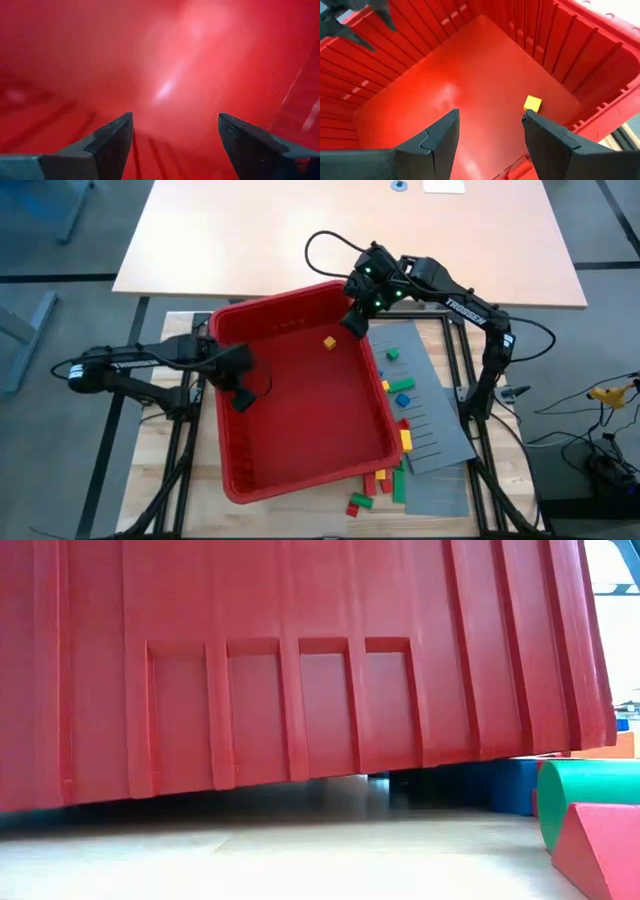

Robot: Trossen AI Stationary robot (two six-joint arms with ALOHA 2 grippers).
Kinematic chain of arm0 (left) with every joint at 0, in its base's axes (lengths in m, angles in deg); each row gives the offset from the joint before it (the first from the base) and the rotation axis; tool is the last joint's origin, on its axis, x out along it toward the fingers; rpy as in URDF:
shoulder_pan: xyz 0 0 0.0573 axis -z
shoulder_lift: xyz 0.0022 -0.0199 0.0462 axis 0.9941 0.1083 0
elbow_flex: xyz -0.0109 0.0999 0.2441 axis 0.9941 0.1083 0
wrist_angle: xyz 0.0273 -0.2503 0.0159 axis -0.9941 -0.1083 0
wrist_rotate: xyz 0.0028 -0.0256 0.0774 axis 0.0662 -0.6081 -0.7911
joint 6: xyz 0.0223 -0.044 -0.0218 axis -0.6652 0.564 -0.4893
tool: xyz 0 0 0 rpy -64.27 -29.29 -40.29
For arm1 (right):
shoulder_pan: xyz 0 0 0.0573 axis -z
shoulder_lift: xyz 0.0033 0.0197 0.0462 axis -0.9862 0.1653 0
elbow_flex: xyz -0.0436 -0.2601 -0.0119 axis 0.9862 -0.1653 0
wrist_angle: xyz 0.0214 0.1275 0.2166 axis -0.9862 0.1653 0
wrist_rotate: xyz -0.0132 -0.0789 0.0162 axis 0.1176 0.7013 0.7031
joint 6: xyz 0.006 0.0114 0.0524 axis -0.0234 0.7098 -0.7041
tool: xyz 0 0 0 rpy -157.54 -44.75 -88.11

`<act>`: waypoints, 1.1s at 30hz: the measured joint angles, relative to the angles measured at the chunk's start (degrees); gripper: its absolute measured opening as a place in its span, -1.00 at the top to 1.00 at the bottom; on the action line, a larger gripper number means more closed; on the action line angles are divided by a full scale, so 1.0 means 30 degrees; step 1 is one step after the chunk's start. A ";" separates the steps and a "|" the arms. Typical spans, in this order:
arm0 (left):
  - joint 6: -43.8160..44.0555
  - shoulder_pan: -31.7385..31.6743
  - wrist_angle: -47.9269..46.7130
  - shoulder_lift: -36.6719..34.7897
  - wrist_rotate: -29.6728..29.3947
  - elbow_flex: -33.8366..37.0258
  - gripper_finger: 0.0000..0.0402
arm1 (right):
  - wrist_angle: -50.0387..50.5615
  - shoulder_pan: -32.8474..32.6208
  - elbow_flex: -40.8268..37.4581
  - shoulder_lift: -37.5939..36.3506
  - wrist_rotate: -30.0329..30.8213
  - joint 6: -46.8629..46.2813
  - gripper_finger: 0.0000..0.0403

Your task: Sort blocks

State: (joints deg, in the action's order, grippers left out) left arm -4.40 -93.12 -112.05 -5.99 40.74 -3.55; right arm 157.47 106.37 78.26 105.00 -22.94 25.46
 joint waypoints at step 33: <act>0.3874 0.1839 -0.8625 -0.5385 -0.5133 0.1161 -0.38 | -0.2026 -0.0013 0.0152 0.0230 -0.0420 0.0918 0.03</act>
State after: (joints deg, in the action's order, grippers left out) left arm 7.22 -87.60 -137.93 -22.15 25.34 -0.07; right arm 151.39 106.33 78.72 105.69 -24.20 28.22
